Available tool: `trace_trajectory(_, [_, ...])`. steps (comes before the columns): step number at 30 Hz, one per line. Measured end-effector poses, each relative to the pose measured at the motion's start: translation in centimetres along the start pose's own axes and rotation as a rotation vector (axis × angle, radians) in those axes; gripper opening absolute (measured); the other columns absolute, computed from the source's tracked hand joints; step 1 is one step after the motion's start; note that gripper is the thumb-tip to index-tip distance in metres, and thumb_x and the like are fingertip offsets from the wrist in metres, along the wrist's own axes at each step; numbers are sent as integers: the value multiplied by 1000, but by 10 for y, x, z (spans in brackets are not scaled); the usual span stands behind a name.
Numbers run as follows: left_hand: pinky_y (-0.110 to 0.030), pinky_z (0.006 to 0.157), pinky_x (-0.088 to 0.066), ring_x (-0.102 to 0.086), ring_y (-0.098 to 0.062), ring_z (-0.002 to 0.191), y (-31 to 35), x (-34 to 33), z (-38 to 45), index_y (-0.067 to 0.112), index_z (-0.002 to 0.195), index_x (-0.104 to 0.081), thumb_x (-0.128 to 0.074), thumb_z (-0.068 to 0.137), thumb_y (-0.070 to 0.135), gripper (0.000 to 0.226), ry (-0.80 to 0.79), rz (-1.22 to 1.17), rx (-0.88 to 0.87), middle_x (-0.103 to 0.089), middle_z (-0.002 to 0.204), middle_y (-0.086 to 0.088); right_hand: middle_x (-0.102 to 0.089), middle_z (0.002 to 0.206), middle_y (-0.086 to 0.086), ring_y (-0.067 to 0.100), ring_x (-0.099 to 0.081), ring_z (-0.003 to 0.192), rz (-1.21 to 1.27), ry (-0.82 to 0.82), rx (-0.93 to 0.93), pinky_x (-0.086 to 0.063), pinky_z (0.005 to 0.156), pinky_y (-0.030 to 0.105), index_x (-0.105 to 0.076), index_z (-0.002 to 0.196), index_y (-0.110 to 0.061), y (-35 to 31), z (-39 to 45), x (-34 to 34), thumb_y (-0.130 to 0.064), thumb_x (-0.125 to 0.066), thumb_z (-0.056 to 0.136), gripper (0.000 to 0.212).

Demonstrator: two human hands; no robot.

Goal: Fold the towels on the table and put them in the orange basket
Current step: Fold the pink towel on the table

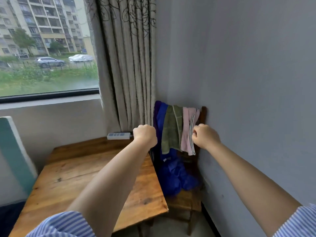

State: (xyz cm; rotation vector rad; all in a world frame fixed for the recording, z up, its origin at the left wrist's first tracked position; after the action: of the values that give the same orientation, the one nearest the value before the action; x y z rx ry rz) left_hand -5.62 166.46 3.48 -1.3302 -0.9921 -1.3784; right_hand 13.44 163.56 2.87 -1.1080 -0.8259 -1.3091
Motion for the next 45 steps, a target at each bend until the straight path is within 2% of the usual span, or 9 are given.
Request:
trace_trajectory(5, [-32,77,-43,-54,-27,107,32,-37,88,8,112,-60,-45,91,17,27,-71,-29,-83,-59,116,-10,-58,113,15,32,-54,103,-46,-40,-84,-42,74,30,-59,108,-5,46,76,-34,-17,-43,89,27])
trace_trajectory(10, [-29,65,-40,-58,-24,92,62,-64,187,8,101,-64,-44,91,16,24,-100,-95,-86,-62,103,-7,-62,103,19,32,-58,94,17,-19,-138,-32,62,27,-60,97,0,98,175,-66,-16,-44,88,24])
trace_trajectory(13, [-25,53,-36,-52,-18,71,81,-72,254,9,81,-60,-42,91,13,21,-137,-135,-76,-55,80,-1,-64,98,21,32,-60,92,56,-40,-144,-33,60,28,-61,93,3,125,227,-90,-14,-46,87,23])
trace_trajectory(15, [-23,46,-28,-55,-19,77,99,-77,297,11,77,-56,-41,91,12,21,-162,-149,-86,-54,80,0,-65,97,21,32,-60,91,85,-66,-132,-37,60,29,-63,86,1,141,258,-105,-13,-47,86,21])
trace_trajectory(19, [-27,66,-42,-58,-26,105,137,-96,366,4,113,-56,-36,92,8,29,-228,-241,-82,-59,117,-10,-63,96,20,28,-58,92,123,-131,-89,-35,63,29,-42,58,-17,167,316,-135,-11,-46,87,29])
trace_trajectory(22, [-30,76,-44,-55,-26,111,160,-121,402,5,121,-51,-36,95,19,32,-278,-368,-64,-56,123,-11,-62,101,18,25,-58,96,97,-192,-79,-41,71,29,-60,83,-9,179,347,-159,-14,-46,88,15])
trace_trajectory(25, [-32,87,-46,-53,-25,115,177,-143,424,6,123,-49,-37,97,31,38,-302,-442,-55,-54,126,-11,-64,103,12,25,-60,96,93,-219,-133,-43,75,26,-63,98,-6,189,364,-184,-24,-47,89,25])
trace_trajectory(33, [-29,81,-46,-58,-22,104,178,-180,447,10,115,-54,-38,96,28,30,-198,-576,66,-60,115,-7,-62,115,7,19,-55,108,162,-105,-197,-41,86,24,-62,102,-7,205,370,-214,-25,-53,88,24])
trace_trajectory(45, [-30,88,-42,-55,-30,111,175,-173,463,1,113,-58,-46,94,19,29,-233,-687,94,-61,119,-17,-67,103,19,29,-62,97,226,-198,-379,-44,72,25,-64,97,-1,205,376,-216,-10,-51,85,20])
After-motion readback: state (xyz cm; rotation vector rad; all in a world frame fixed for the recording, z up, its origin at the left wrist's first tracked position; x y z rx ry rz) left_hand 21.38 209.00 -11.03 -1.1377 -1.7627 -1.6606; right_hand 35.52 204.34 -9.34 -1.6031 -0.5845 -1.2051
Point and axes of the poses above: each hand's wrist, its own z-axis towards the middle knuckle, its own x-axis out of the back of the hand, y = z × x, the point moved 9 cm from there along z, towards the middle knuckle
